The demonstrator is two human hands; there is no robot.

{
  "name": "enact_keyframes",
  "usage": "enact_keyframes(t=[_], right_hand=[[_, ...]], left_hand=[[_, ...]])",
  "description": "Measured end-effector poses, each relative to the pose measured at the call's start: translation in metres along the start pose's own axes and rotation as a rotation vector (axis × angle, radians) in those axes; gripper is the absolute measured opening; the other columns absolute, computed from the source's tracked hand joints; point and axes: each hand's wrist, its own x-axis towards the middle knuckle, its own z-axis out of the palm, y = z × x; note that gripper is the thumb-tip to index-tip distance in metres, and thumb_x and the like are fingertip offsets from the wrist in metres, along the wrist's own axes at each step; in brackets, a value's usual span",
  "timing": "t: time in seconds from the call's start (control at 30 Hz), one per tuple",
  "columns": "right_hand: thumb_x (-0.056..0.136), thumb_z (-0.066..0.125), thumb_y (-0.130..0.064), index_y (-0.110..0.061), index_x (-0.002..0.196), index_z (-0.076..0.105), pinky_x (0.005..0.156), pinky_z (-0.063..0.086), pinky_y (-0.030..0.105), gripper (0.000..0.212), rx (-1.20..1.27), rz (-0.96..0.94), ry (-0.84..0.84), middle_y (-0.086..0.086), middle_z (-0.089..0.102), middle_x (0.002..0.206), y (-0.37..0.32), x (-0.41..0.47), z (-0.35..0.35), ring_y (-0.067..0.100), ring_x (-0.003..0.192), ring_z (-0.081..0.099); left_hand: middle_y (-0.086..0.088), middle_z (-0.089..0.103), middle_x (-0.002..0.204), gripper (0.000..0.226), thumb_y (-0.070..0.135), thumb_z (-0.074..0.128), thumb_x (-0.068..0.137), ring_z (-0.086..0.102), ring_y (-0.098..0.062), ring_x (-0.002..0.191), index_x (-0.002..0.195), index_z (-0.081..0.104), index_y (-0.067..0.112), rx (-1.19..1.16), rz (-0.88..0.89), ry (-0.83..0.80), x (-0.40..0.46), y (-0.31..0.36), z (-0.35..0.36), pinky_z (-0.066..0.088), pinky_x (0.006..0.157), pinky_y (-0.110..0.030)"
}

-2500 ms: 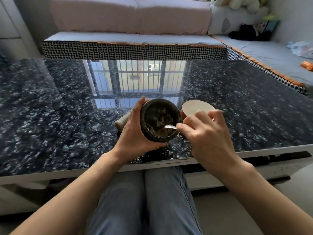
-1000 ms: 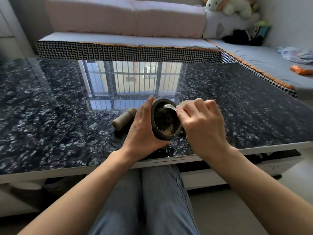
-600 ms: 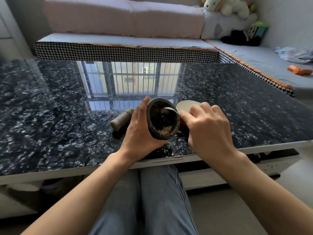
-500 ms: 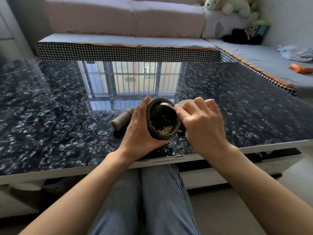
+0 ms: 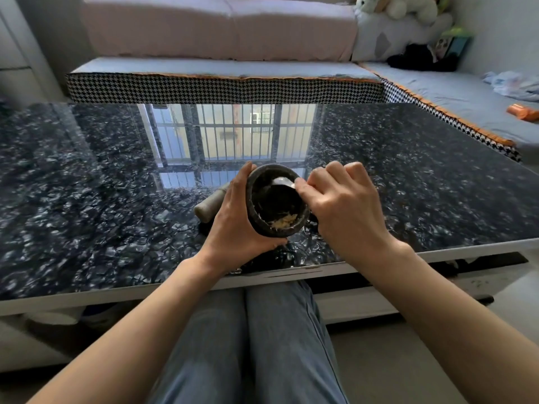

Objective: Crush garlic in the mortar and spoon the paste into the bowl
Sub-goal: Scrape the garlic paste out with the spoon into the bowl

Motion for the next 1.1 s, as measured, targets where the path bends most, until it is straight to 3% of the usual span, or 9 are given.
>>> enact_keyframes(t=[0.17,0.27,0.4,0.5,0.6,0.7,0.8,0.97,1.1], right_hand=[[0.059,0.067,0.0,-0.01,0.076,0.071,0.068,0.037,0.034,0.02,0.133,0.08,-0.313,0.006,0.063,0.07,0.003,-0.014,-0.019,0.028,0.068,0.057],[0.081,0.063,-0.015,-0.014,0.089,0.069,0.06,0.034,0.025,0.01,0.298,0.26,-0.422,0.002,0.062,0.08,0.001,-0.001,-0.031,0.023,0.069,0.056],[0.085,0.058,-0.015,-0.012,0.09,0.066,0.061,0.038,0.025,0.01,0.276,0.341,-0.322,0.001,0.064,0.085,0.0,0.018,-0.032,0.021,0.075,0.056],[0.07,0.063,-0.002,-0.006,0.075,0.066,0.056,0.037,0.027,0.008,0.182,0.198,-0.177,0.006,0.062,0.071,-0.01,0.023,-0.039,0.025,0.067,0.055],[0.066,0.042,0.003,-0.005,0.064,0.062,0.054,0.037,0.03,0.022,0.064,-0.075,-0.031,0.006,0.057,0.062,-0.026,0.011,-0.042,0.024,0.062,0.053],[0.078,0.041,0.002,-0.006,0.068,0.065,0.062,0.04,0.032,0.027,-0.007,-0.252,0.002,0.002,0.058,0.065,-0.021,-0.007,-0.038,0.02,0.066,0.056],[0.074,0.053,0.001,-0.006,0.077,0.068,0.067,0.038,0.033,0.018,-0.004,-0.178,-0.023,0.004,0.062,0.07,-0.003,-0.012,-0.033,0.022,0.07,0.056],[0.059,0.06,0.007,-0.005,0.079,0.067,0.057,0.044,0.033,0.024,0.107,0.13,-0.043,0.007,0.063,0.073,-0.005,-0.001,-0.023,0.027,0.071,0.056],[0.076,0.043,0.002,-0.004,0.08,0.068,0.063,0.038,0.034,0.026,0.131,-0.008,0.023,0.006,0.062,0.071,-0.021,-0.013,-0.02,0.025,0.071,0.057]], left_hand=[[0.018,0.035,0.128,0.118,0.05,0.075,0.05,0.037,-0.003,0.122,0.142,0.015,0.006,-0.054,0.015,0.031,0.002,-0.005,-0.003,0.025,0.102,-0.009],[0.013,0.036,0.129,0.116,0.049,0.075,0.051,0.035,-0.001,0.121,0.141,0.015,0.008,-0.018,0.044,0.036,0.0,-0.005,0.0,0.022,0.101,-0.005],[-0.001,0.04,0.138,0.112,0.053,0.074,0.049,0.036,-0.01,0.127,0.138,0.01,0.03,0.006,0.01,0.023,-0.004,0.0,0.003,0.027,0.103,-0.02],[-0.004,0.041,0.139,0.113,0.052,0.077,0.049,0.038,-0.015,0.128,0.138,0.009,0.036,0.01,-0.027,0.033,-0.005,0.001,0.006,0.031,0.104,-0.029],[0.001,0.039,0.136,0.115,0.04,0.083,0.052,0.037,-0.011,0.125,0.138,0.008,0.035,0.008,-0.044,0.039,-0.004,0.004,0.005,0.027,0.101,-0.019],[0.007,0.037,0.132,0.115,0.04,0.082,0.052,0.033,-0.003,0.12,0.14,0.009,0.029,-0.005,-0.039,0.041,-0.006,0.004,0.004,0.021,0.097,-0.01],[-0.002,0.039,0.139,0.117,0.049,0.081,0.049,0.035,-0.009,0.126,0.139,0.007,0.034,0.008,-0.01,0.031,-0.006,0.002,0.004,0.026,0.103,-0.021],[-0.004,0.038,0.14,0.115,0.051,0.078,0.049,0.035,-0.014,0.129,0.139,0.008,0.034,0.027,0.002,0.01,-0.005,0.003,0.006,0.027,0.104,-0.026],[0.004,0.037,0.136,0.116,0.04,0.086,0.05,0.032,-0.003,0.122,0.137,0.008,0.036,0.031,-0.016,0.013,-0.005,0.003,0.006,0.023,0.1,-0.011]])
